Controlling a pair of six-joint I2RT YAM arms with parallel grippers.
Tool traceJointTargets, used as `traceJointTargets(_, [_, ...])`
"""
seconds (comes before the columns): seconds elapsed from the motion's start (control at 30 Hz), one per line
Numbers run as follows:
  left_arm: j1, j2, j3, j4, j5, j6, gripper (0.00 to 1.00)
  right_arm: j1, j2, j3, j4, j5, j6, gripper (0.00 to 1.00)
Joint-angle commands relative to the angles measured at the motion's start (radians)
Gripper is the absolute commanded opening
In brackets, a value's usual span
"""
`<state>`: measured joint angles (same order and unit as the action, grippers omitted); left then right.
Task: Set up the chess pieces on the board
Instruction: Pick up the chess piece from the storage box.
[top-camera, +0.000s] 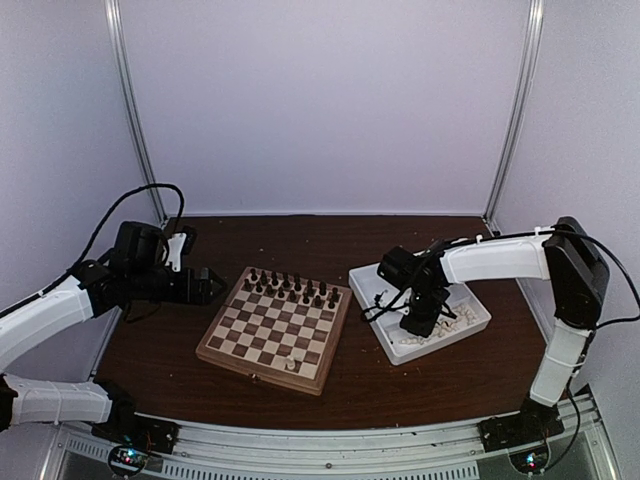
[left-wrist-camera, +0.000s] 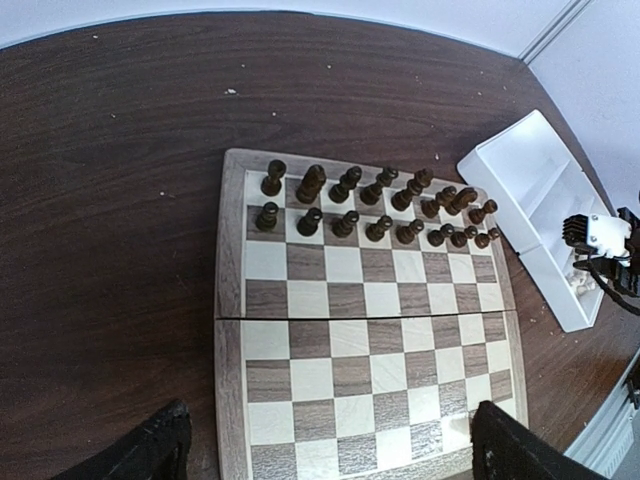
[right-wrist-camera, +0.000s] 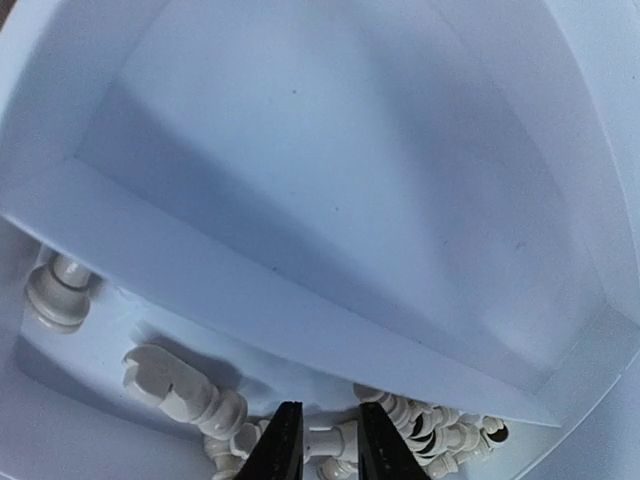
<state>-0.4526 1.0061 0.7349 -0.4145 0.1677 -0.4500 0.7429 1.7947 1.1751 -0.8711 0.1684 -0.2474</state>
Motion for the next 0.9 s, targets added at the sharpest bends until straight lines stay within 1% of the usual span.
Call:
traceJointTargets(0.0, [-0.005,-0.013,0.025,0.02,-0.006,0.019,0.98,-0.013,0.019,-0.002,0.05,0.018,-0.041,0.23])
traceJointTargets(0.27, [-0.005,-0.005,0.03,0.02,-0.009,0.019,0.98,-0.029,0.03,-0.036,0.11,0.055,-0.068,0.23])
traceJointTargets(0.7, [-0.005,0.001,0.035,0.014,-0.007,0.019,0.98,-0.033,0.075,-0.039,0.088,0.122,-0.08,0.23])
traceJointTargets(0.87, [-0.005,-0.002,0.036,0.011,-0.014,0.019,0.98,-0.033,0.045,-0.037,0.082,0.078,-0.081,0.33])
